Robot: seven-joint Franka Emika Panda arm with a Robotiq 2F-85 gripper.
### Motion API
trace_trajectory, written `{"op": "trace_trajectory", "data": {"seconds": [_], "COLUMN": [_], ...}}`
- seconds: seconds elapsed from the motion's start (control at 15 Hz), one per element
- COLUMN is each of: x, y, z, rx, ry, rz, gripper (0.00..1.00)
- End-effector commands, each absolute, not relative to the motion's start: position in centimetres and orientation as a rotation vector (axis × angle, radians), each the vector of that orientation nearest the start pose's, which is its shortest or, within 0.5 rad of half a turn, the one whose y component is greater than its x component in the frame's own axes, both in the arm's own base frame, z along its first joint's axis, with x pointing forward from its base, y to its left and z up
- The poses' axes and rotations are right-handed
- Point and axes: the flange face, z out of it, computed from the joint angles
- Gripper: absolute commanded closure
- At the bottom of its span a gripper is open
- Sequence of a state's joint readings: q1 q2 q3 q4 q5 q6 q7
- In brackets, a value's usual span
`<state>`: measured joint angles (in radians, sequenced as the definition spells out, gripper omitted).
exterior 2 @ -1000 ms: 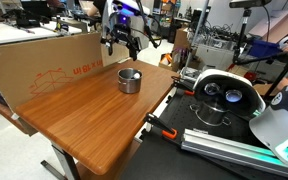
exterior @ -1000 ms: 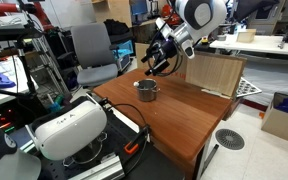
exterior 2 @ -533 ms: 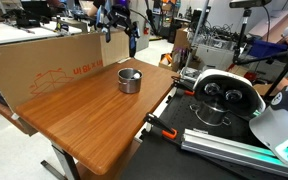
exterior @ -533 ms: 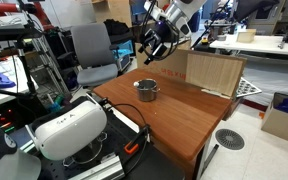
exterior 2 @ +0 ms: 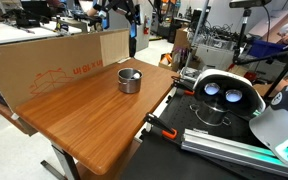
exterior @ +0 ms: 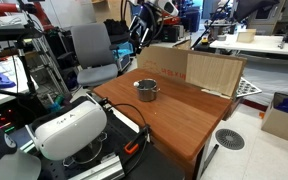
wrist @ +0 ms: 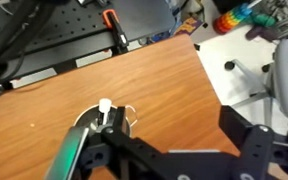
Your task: Pick up the marker and put it inside the silver pot
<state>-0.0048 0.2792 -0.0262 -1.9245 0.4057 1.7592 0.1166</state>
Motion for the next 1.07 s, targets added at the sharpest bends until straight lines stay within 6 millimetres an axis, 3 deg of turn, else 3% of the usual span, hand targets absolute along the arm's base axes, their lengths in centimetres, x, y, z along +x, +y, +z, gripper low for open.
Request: {"op": "trace_trajectory", "data": {"seconds": [0.0, 1.0], "x": [56.13, 56.03], "y": [1.72, 1.65], "z": [32.5, 32.13], "rx": [-2.693, -2.697], "ry": [0.432, 0.438], "rz": [0.627, 0.617], "gripper": [0.0, 0.0]}}
